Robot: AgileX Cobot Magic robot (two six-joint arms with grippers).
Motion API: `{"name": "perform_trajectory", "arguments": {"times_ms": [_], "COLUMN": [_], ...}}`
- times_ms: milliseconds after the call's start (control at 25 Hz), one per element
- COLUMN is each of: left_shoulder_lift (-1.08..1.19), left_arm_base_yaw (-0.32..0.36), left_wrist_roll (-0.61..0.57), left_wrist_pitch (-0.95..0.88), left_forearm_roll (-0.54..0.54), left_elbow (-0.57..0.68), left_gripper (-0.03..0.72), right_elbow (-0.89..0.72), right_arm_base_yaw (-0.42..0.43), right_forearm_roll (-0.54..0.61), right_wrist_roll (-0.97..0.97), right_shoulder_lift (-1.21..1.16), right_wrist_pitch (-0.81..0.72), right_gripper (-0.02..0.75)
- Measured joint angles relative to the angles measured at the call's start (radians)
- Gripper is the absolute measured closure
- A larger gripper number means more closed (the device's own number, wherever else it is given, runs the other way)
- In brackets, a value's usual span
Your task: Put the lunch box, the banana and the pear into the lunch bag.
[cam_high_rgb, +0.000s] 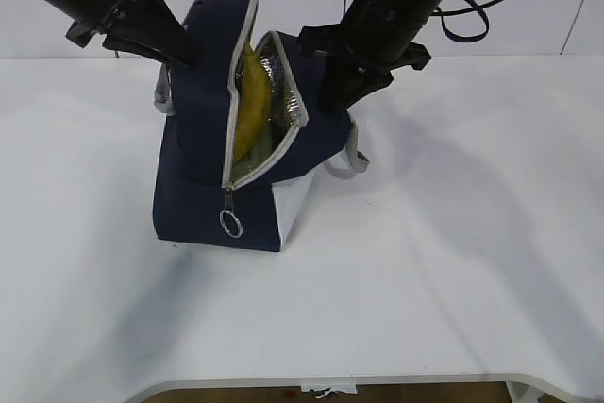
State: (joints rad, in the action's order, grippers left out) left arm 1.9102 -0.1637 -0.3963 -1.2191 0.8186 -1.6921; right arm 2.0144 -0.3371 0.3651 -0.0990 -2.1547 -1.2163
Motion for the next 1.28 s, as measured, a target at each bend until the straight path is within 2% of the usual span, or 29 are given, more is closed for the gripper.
{"name": "perform_trajectory", "arguments": {"times_ms": [80,240,520,800,1280], "left_shoulder_lift": [0.0,0.0,0.0,0.0,0.0], "left_arm_base_yaw": [-0.002,-0.03,-0.117,-0.194,-0.214], "left_wrist_roll": [0.0,0.0,0.0,0.001,0.001], "left_wrist_pitch": [0.0,0.004,0.014,0.114,0.169], "left_forearm_roll": [0.0,0.005,0.055,0.089,0.089], "left_elbow": [0.0,0.0,0.0,0.0,0.0], "left_gripper": [0.673,0.673,0.673,0.673,0.673], "right_elbow": [0.0,0.01,0.019,0.019,0.019], "right_arm_base_yaw": [0.0,0.0,0.0,0.0,0.0], "right_forearm_roll": [0.0,-0.016,-0.179,-0.315,-0.313], "right_wrist_roll": [-0.014,-0.019,0.034,0.121,0.134], "right_shoulder_lift": [0.0,0.009,0.1,0.2,0.195], "right_wrist_pitch": [-0.004,-0.008,-0.027,-0.051,-0.052], "right_gripper": [0.72,0.731,0.733,0.734,0.732]}}
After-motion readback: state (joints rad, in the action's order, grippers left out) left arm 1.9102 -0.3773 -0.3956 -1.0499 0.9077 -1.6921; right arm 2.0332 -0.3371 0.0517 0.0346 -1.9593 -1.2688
